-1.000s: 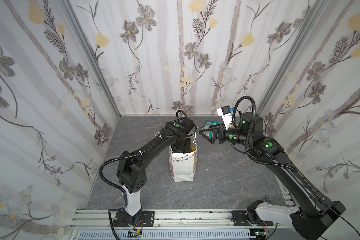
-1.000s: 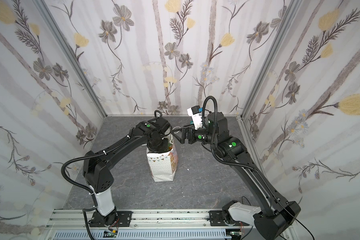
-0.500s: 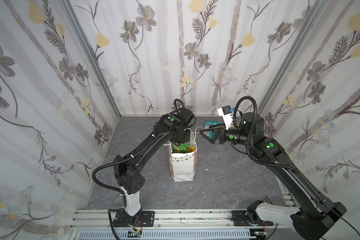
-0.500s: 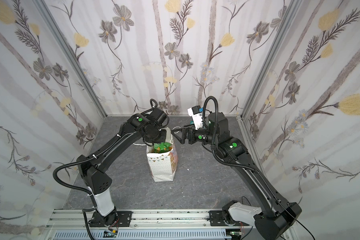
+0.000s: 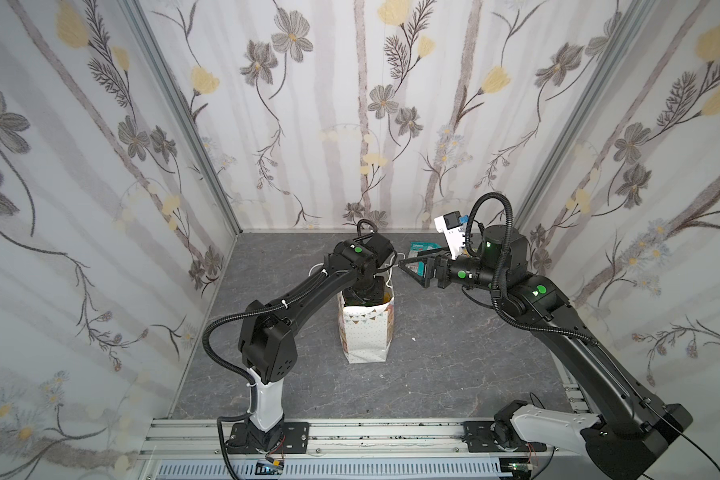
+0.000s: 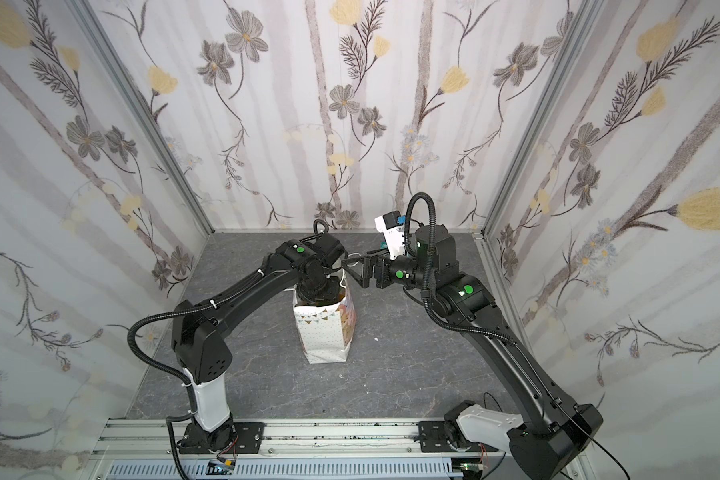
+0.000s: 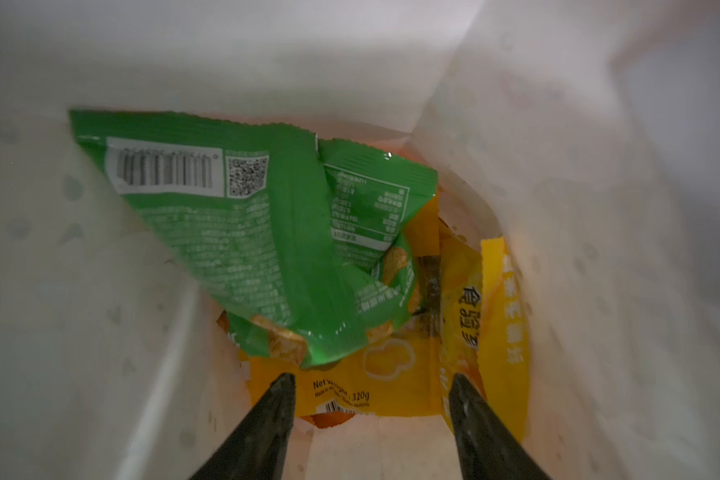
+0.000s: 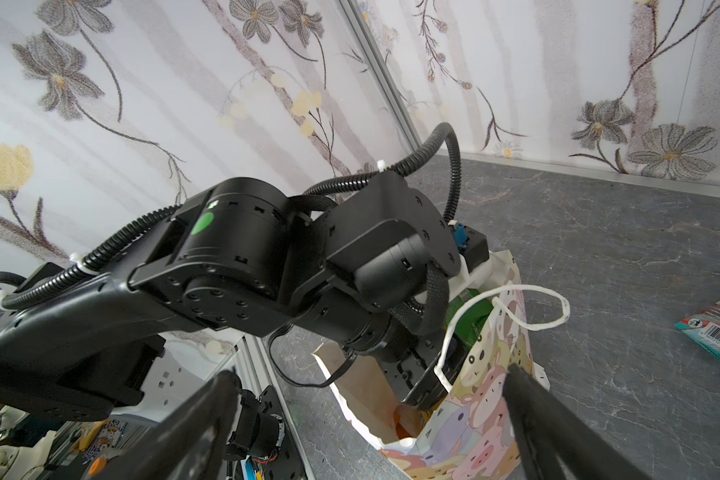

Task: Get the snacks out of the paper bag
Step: 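Grasp the green-and-orange cracker pack with the left gripper inside the bag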

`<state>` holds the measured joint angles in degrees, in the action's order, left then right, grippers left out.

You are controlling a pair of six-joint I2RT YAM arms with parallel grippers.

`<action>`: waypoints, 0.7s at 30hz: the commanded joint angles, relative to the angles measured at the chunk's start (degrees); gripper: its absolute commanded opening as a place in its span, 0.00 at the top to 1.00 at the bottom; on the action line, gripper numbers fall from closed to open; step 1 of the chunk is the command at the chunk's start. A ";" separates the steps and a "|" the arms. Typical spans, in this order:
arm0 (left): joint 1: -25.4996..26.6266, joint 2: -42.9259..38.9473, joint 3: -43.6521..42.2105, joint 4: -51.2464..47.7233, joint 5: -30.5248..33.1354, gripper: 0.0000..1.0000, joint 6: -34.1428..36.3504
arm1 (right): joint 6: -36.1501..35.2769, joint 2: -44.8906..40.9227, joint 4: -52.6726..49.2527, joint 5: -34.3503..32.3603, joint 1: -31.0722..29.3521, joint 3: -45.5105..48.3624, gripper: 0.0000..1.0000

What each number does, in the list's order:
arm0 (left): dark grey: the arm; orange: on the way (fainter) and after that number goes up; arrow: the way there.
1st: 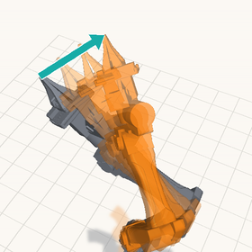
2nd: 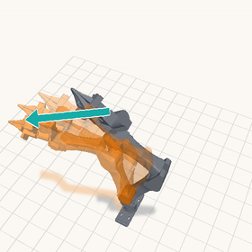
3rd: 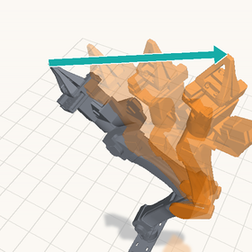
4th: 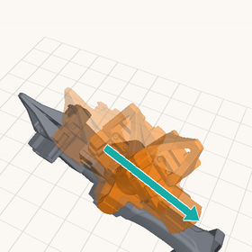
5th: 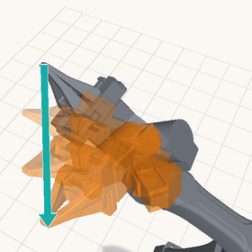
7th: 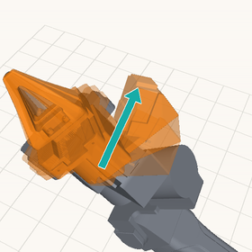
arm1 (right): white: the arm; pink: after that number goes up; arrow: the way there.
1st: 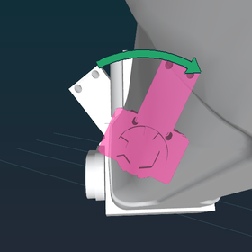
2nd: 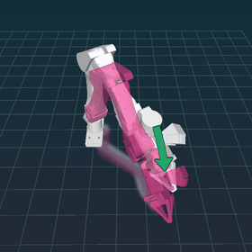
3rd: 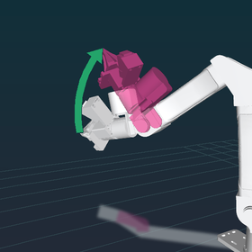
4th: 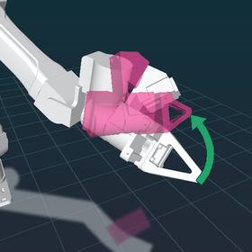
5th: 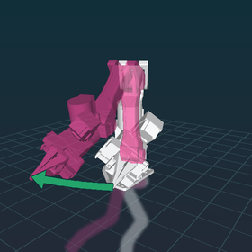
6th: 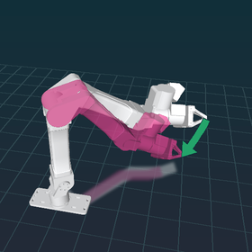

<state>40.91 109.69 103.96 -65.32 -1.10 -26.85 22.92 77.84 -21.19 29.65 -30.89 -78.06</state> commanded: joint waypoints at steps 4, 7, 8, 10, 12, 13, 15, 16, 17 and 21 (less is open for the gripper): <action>0.06 2.47 -0.77 2.51 3.59 0.31 -0.47 | -0.24 0.39 0.39 0.01 -0.13 -0.25 0.01; 0.05 3.29 -1.69 3.53 4.27 0.28 -0.66 | -0.50 0.29 0.18 -0.20 -0.13 -0.12 0.01; 0.00 3.42 -2.27 4.01 4.19 0.27 -0.82 | -0.59 0.31 0.10 -0.21 -0.08 -0.08 0.01; 0.03 3.17 -3.87 5.28 3.81 0.25 -1.35 | -0.76 0.29 -0.17 -0.21 -0.12 -0.01 0.01; 0.03 2.91 -5.80 6.53 3.26 0.23 -1.90 | -0.85 0.25 -0.26 -0.32 -0.13 0.09 0.01; 0.09 2.81 -6.81 7.14 2.80 0.22 -2.23 | -0.86 0.20 -0.26 -0.34 -0.09 0.18 0.01; 0.13 2.58 -8.55 8.22 1.62 0.21 -2.69 | -0.86 0.20 -0.22 -0.38 -0.11 0.35 0.01; 0.13 2.50 -9.86 9.05 1.14 0.21 -2.98 | -0.88 0.20 -0.17 -0.32 -0.11 0.36 0.01; 0.13 2.54 -10.81 9.72 1.10 0.20 -3.08 | -0.86 0.27 -0.22 -0.29 -0.12 0.32 0.01; 0.13 3.37 -13.01 11.37 2.06 0.13 -3.21 | -0.77 0.45 -0.08 -0.03 -0.13 0.34 0.01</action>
<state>40.95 112.33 92.18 -55.20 1.87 -28.99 22.81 78.06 -21.30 29.63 -30.89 -77.87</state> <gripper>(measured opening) 0.863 0.994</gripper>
